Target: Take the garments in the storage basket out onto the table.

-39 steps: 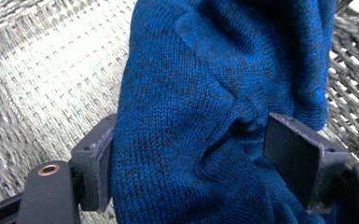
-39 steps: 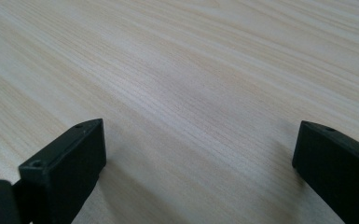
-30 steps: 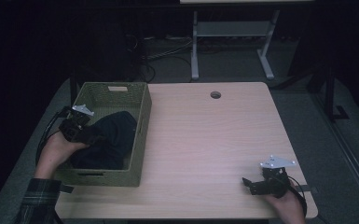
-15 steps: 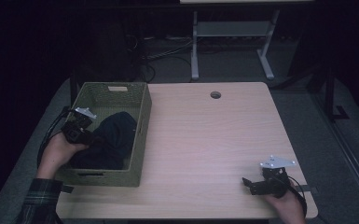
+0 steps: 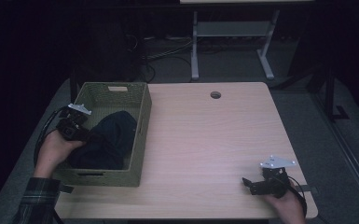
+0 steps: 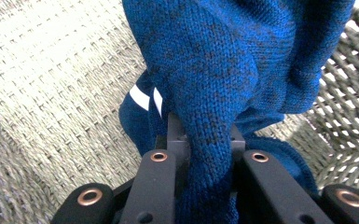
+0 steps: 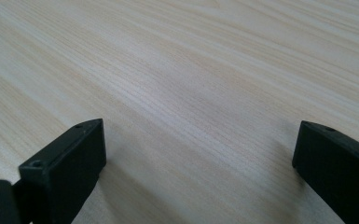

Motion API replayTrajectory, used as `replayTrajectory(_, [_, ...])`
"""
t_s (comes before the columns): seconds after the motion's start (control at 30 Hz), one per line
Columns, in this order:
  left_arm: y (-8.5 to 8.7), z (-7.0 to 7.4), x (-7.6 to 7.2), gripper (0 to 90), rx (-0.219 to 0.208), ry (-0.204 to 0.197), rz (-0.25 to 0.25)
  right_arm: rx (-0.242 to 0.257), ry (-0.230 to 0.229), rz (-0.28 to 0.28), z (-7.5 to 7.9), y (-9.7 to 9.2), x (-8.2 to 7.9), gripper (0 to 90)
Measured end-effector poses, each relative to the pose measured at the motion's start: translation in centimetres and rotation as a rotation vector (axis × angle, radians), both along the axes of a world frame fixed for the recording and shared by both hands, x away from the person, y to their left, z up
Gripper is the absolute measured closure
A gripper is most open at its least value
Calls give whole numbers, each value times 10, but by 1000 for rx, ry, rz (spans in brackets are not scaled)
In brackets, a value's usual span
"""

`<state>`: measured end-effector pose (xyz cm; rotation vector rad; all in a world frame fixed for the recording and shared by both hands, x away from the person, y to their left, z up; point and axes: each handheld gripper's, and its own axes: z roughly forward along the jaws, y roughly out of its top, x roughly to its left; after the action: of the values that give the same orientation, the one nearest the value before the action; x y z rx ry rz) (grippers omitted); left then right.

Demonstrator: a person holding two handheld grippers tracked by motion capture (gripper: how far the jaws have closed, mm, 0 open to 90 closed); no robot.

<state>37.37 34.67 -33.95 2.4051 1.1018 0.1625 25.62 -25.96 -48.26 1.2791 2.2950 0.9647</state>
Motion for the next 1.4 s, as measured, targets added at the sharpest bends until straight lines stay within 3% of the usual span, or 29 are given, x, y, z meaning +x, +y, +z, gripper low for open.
replayTrajectory(0.57, [0, 39, -6, 800, -34, -78, -2, 0, 0, 0, 0, 0, 0, 24])
replayTrajectory(1.07, [2, 70, -8, 800, -69, -118, -5, 0, -1, 0, 0, 0, 0, 24])
replayTrajectory(1.4, [0, 94, -12, 801, -71, -151, -13, 2, 0, 0, 0, 0, 0, 24])
